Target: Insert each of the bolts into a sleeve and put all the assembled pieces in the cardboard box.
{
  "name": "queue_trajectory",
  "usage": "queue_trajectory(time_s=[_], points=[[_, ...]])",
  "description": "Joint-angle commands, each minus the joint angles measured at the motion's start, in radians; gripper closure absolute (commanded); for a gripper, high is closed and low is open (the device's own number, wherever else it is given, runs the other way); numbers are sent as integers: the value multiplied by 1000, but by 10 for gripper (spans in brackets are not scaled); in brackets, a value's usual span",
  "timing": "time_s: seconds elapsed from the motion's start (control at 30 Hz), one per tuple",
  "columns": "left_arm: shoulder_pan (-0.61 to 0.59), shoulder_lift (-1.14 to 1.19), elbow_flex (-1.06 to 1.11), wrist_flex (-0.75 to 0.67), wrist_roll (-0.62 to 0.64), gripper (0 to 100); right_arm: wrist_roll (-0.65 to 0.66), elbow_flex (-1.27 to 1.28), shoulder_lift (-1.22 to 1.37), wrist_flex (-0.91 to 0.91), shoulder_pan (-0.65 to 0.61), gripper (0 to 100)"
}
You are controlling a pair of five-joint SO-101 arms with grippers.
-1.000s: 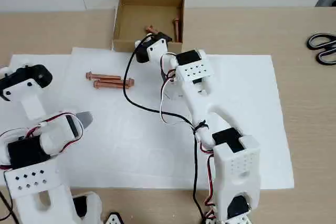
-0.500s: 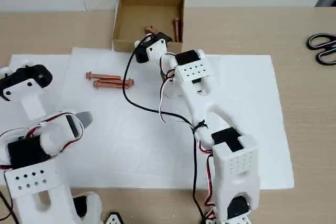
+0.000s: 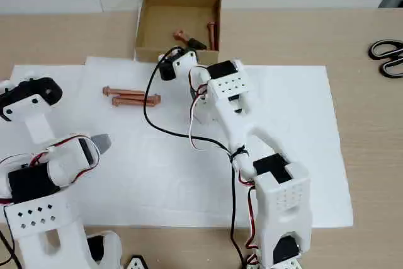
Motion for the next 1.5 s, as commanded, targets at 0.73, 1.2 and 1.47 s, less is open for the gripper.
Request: queue_trajectory(time_s=[0.73, 1.2, 1.47], points=[[-2, -6, -2, 3, 3, 727, 2, 8, 16, 53, 1, 992], [2, -5, -110, 38, 5, 826, 2, -322, -124, 366, 4, 995], [57, -3, -254, 37, 5, 881, -77, -319, -257, 392, 24, 995]])
